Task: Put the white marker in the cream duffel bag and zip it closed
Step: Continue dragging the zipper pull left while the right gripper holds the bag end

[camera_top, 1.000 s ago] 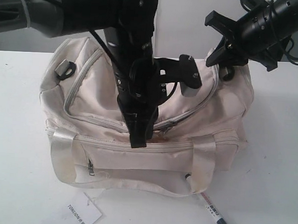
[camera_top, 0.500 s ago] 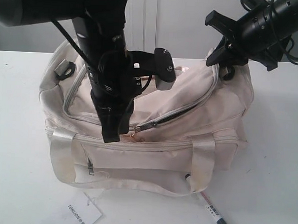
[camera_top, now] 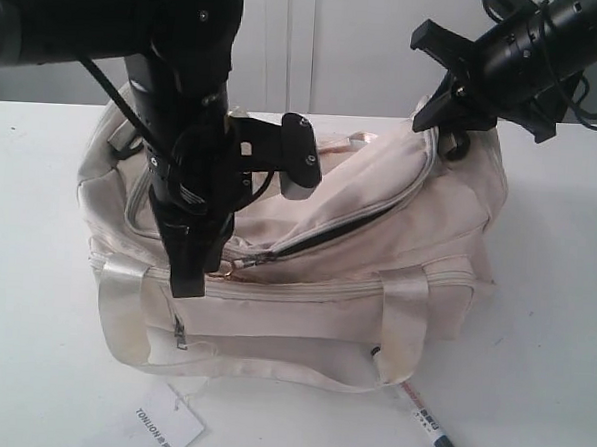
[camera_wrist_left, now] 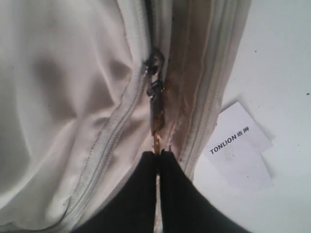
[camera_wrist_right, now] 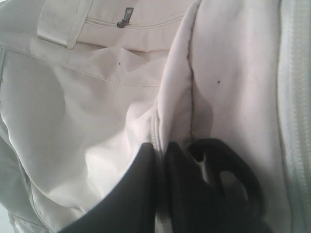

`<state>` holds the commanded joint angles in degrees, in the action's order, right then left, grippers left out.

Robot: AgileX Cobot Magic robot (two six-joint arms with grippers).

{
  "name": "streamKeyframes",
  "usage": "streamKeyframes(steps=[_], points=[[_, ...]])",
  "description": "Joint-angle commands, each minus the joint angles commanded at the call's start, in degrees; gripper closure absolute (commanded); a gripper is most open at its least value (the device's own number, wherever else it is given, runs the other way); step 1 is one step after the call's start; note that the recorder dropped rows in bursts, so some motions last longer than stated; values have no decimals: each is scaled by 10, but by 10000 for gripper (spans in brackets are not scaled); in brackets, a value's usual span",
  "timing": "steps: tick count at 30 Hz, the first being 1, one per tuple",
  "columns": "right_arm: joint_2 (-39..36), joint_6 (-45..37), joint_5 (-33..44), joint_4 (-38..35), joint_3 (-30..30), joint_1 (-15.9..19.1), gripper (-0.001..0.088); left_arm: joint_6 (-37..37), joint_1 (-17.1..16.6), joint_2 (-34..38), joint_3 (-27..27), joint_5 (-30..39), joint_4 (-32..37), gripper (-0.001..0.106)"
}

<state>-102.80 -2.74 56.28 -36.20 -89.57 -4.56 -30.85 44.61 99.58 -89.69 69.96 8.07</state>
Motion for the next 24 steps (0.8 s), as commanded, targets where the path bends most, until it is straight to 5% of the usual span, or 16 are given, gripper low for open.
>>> streamKeyframes(steps=[6,24], points=[[0,0,0,0,0,0,868,45,0,-10,0,0,51,1053],[0,0,-8,16,0,1,868,87,0,-16,1,0,57,1053]])
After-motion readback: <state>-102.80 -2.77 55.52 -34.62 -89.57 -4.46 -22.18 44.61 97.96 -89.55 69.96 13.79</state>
